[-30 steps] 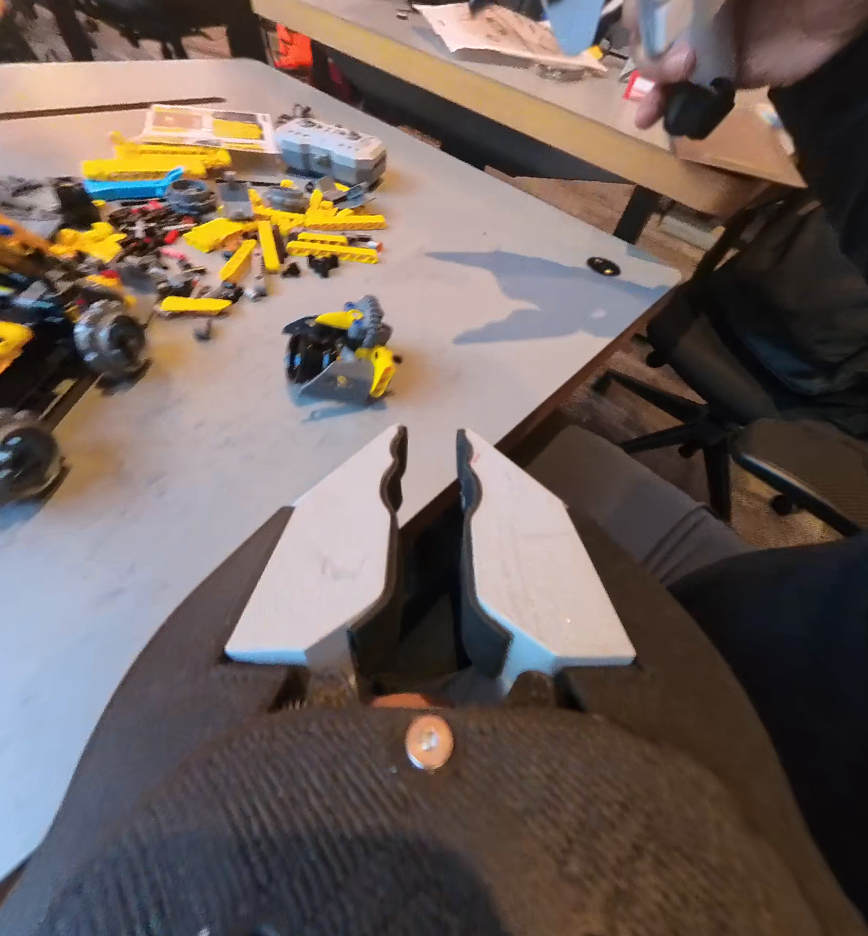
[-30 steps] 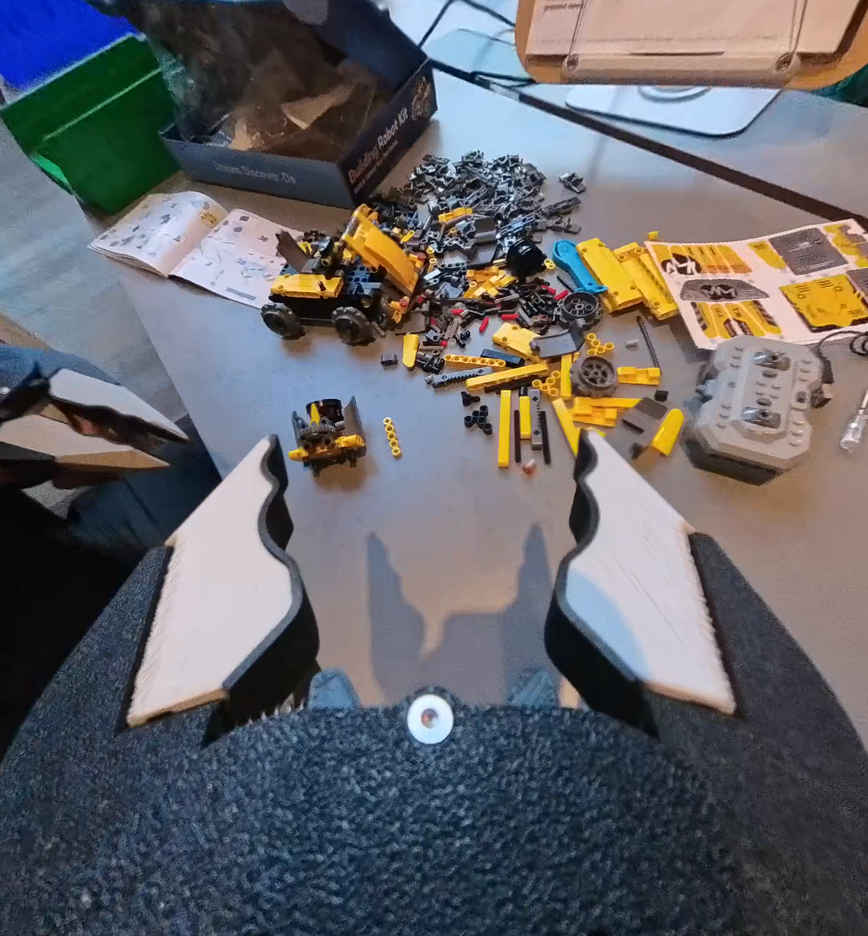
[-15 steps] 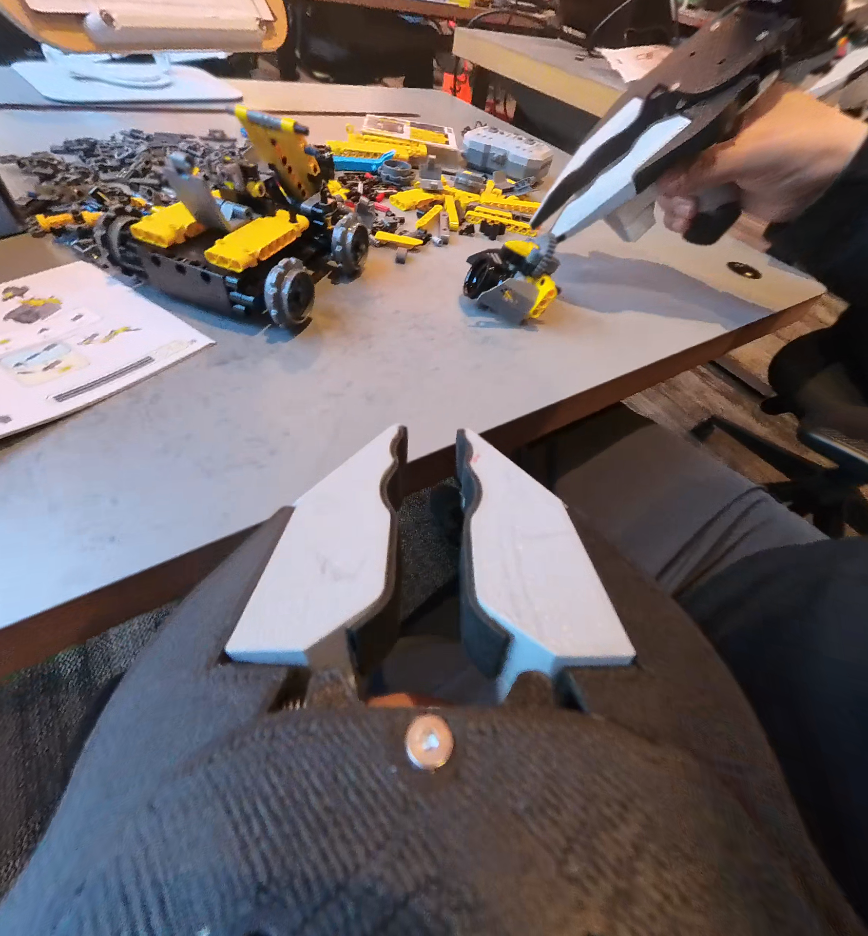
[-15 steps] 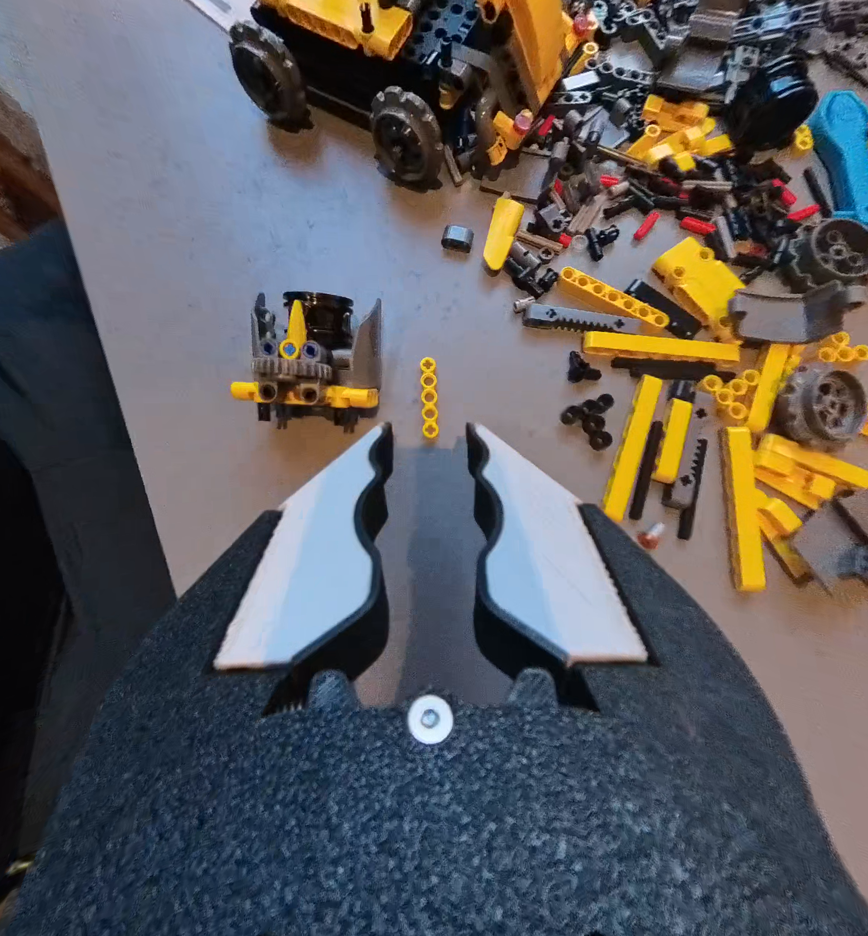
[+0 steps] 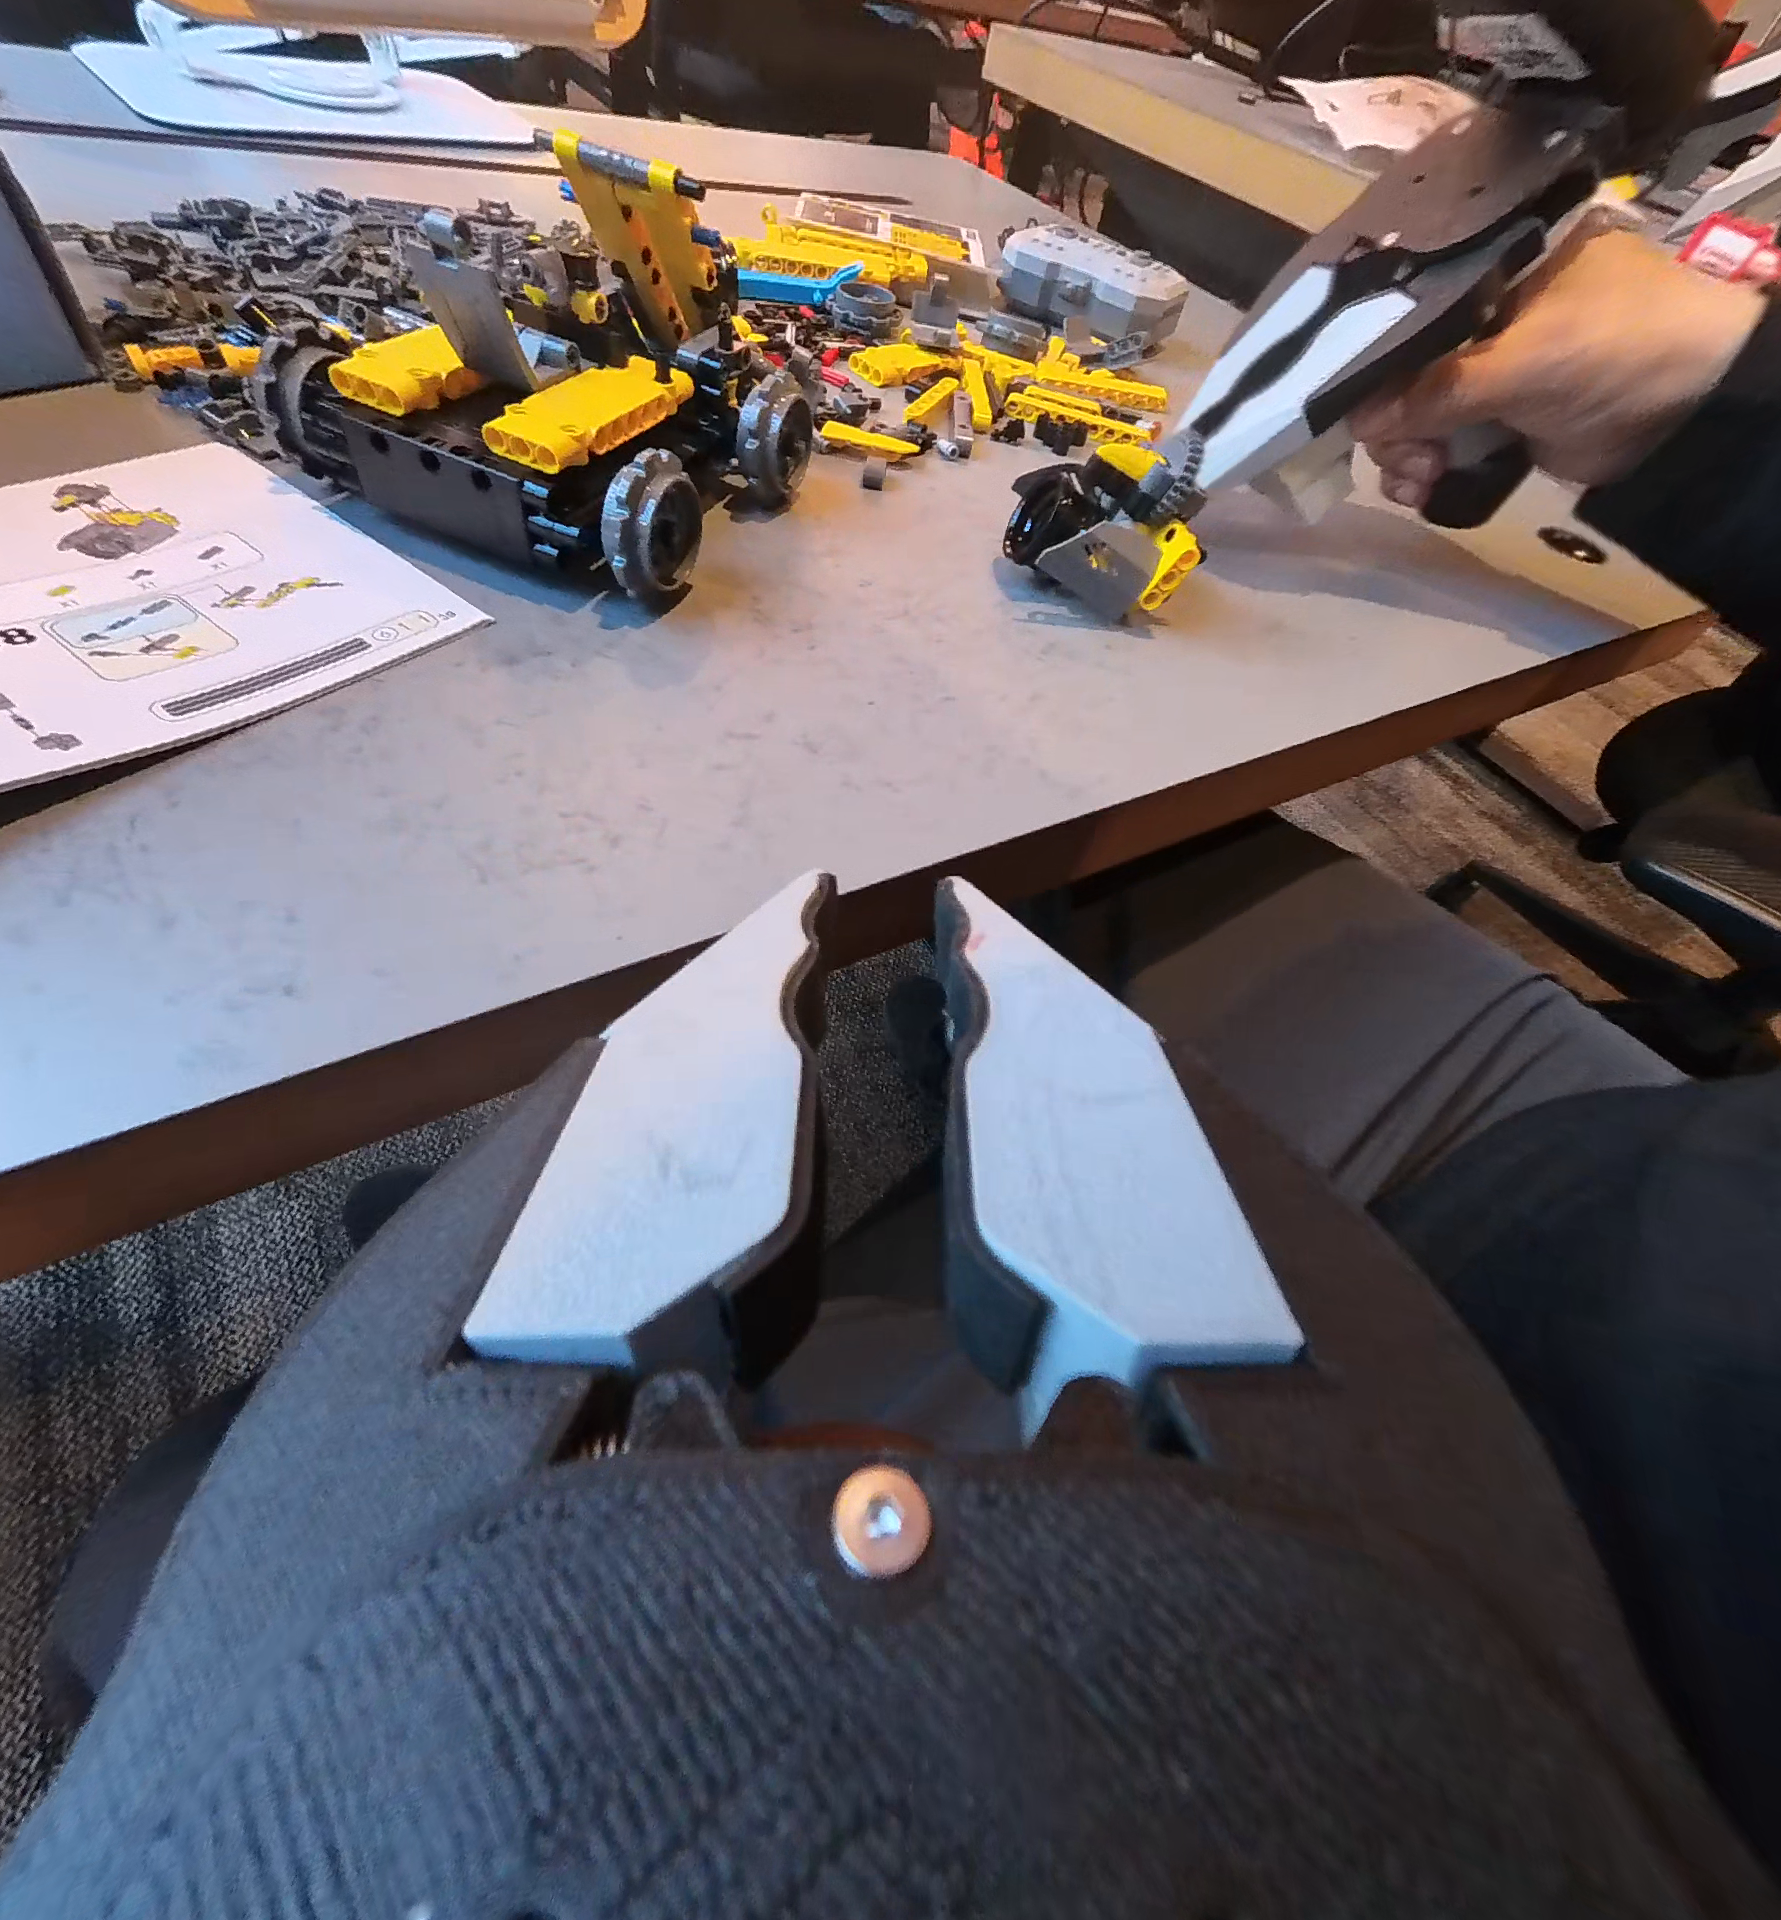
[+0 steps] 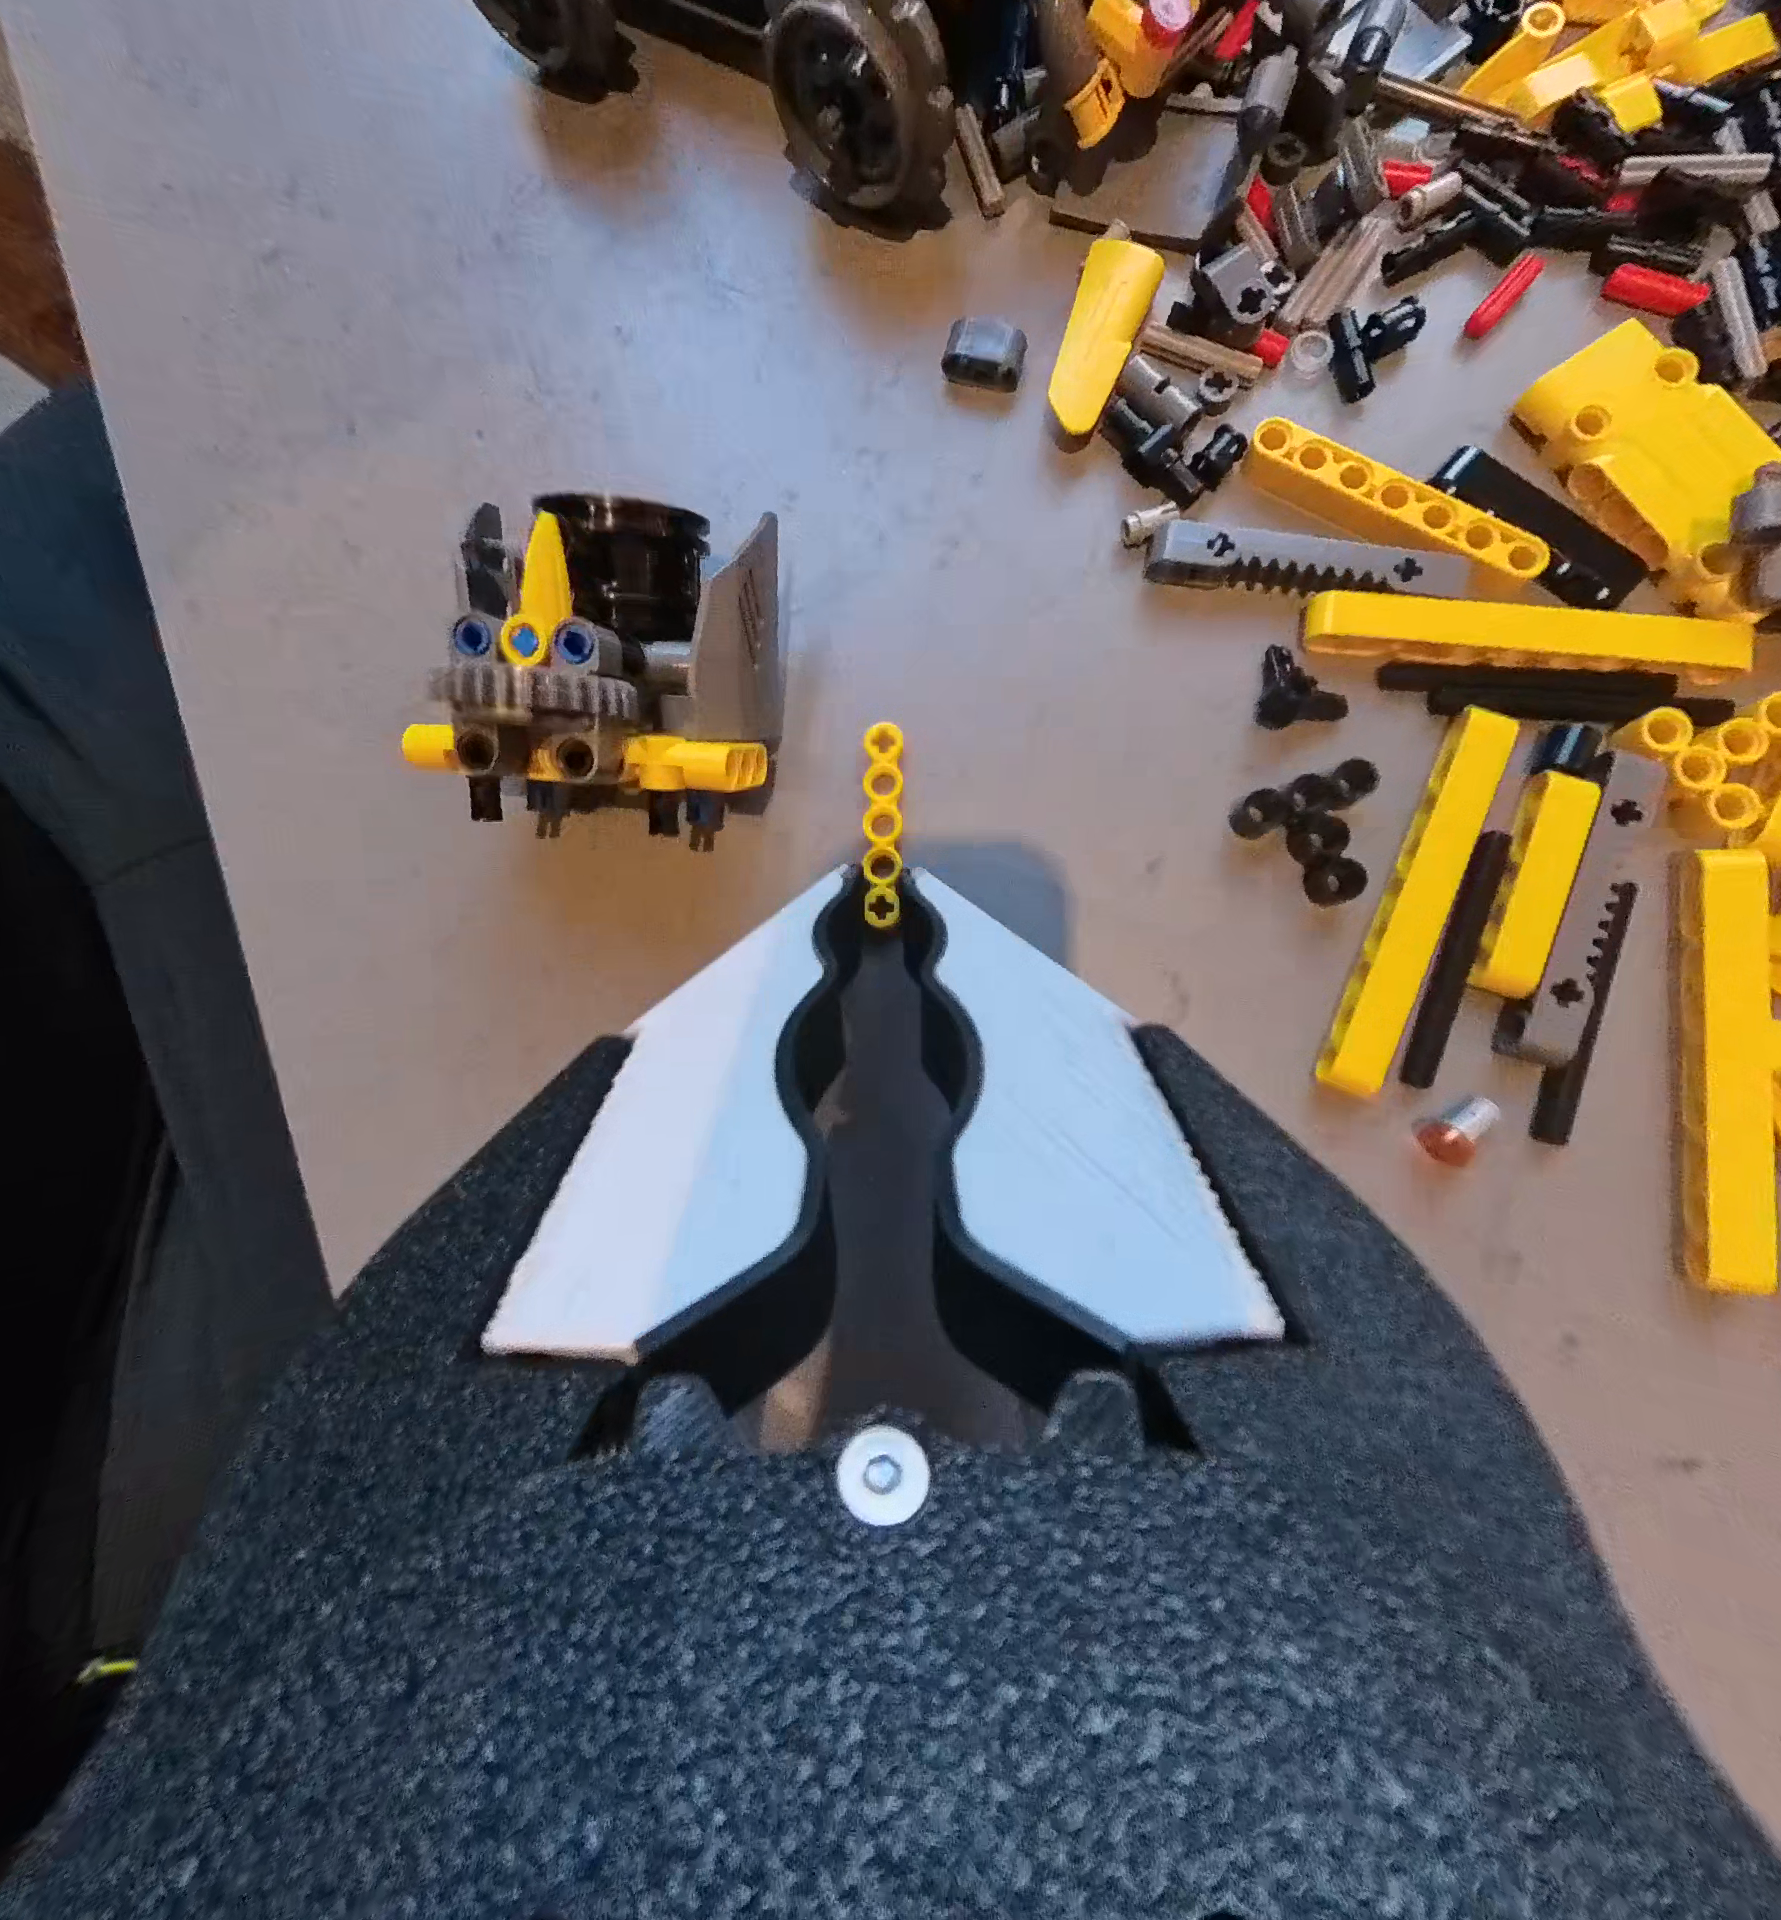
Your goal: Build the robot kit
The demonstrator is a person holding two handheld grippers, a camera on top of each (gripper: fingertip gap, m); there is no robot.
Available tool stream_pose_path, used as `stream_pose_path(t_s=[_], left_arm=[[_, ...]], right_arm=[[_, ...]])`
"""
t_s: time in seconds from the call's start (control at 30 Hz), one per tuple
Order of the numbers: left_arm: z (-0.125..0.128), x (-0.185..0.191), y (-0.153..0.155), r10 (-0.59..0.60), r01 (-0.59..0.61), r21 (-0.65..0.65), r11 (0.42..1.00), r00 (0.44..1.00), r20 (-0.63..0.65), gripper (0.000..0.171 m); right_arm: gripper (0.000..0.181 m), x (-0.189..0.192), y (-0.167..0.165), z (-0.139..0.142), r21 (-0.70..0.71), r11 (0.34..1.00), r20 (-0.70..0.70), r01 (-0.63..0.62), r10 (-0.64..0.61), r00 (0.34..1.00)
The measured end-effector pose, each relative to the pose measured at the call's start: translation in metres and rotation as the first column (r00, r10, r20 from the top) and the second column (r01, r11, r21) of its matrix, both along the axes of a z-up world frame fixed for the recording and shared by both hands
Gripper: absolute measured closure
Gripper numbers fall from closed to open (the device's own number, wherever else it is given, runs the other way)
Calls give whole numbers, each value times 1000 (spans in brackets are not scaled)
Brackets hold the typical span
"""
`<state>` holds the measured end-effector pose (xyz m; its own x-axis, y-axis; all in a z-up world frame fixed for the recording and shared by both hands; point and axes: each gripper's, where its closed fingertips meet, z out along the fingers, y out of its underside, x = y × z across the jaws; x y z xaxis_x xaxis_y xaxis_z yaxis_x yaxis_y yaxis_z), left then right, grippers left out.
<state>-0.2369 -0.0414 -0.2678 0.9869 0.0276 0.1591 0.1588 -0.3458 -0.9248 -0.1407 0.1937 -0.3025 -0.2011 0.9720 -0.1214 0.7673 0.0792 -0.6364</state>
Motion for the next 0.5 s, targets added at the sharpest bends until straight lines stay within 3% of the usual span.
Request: stream_pose_path(t_s=[0.17, 0.23, 0.5], left_arm=[[0, 1, 2, -6, 6, 3, 1000, 1000, 10, 156], [1, 3, 5, -15, 15, 4, 1000, 1000, 9, 156], [-1, 8, 11, -24, 24, -5, 1000, 1000, -13, 155]], right_arm=[[172, 25, 1, 1, 30, 999, -1, 33, -33, 999], [159, 29, 2, 7, 17, 998, -28, 58, -58, 998], [142, 20, 5, 33, -9, 992, -193, 129, -128, 973]])
